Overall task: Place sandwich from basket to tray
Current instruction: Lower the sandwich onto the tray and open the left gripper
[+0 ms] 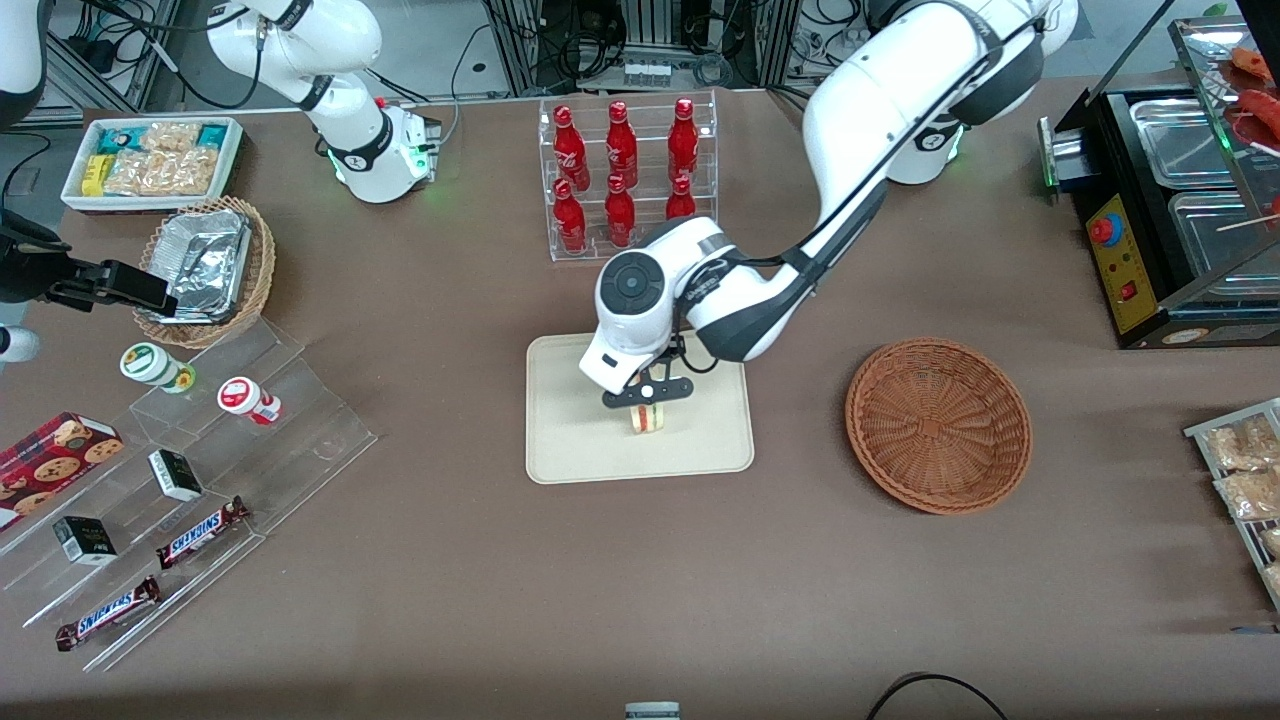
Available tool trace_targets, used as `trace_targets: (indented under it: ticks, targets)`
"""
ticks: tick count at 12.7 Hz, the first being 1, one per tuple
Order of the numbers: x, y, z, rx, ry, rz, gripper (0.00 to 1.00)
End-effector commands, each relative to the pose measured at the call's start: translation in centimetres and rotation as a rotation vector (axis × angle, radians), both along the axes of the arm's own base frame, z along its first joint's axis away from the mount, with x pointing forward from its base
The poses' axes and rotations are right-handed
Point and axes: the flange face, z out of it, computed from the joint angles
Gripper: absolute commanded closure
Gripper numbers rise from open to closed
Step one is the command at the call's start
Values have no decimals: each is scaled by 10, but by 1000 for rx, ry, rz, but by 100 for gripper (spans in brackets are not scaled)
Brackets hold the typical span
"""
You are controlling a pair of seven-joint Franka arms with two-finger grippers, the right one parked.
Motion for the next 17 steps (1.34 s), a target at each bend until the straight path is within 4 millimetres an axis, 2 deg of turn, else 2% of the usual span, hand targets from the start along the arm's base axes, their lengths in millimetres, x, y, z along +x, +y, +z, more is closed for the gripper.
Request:
trace_targets:
  ticks: [1,12,13,14,15,17]
  targets:
    - [4,-4,-3,29,-10,16,100]
    - [8,-3,-35,27,-1,113,100]
    - [9,-5,-34,14,-9,116,70]
    - [9,-5,-35,12,-9,116,26]
    - [8,-5,-36,14,-10,114,0]
    - [9,-5,-29,14,-14,113,0]
